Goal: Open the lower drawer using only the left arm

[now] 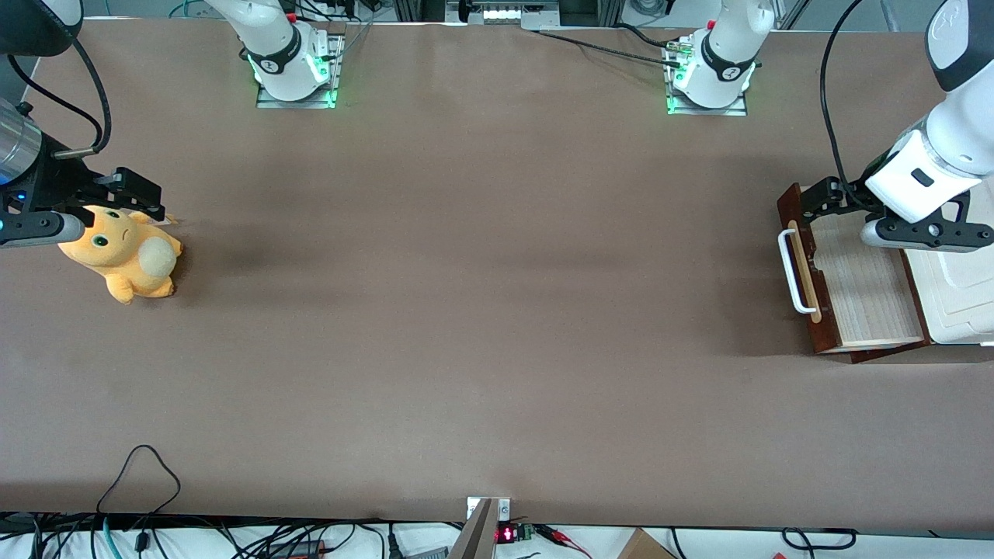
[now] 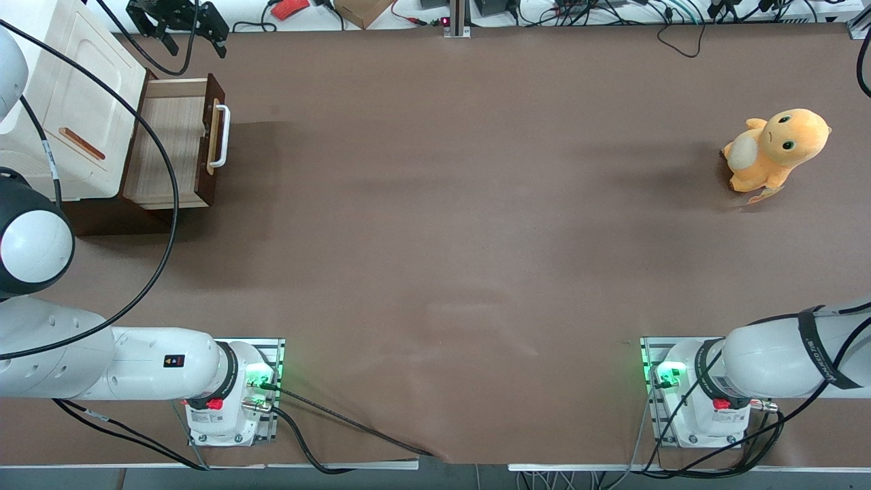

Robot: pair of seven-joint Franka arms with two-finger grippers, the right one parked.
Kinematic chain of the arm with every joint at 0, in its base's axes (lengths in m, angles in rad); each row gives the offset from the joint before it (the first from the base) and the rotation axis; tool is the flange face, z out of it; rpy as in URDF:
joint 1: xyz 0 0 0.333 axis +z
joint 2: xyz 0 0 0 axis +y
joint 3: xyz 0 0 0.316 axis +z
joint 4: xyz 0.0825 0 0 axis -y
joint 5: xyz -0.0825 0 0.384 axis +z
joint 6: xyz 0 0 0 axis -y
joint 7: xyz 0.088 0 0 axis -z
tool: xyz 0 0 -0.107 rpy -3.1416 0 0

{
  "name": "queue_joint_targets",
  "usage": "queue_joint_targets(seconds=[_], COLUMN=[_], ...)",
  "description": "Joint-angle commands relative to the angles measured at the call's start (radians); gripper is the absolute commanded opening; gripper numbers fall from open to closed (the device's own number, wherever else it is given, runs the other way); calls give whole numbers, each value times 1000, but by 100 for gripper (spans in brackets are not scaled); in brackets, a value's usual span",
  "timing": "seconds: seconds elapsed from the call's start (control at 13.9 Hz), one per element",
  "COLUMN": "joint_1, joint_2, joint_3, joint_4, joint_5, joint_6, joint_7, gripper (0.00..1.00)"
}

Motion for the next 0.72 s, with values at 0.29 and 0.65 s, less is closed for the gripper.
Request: queue_joint_targets(seconds=[0.29,0.65], joint_1=[5,5], joint_2=[-10,-10], joint_3=[1,1], joint_4=[27,29], joint_5=[-25,-25], joint_6=[1,1], joint_7=[23,23], gripper=[100,100])
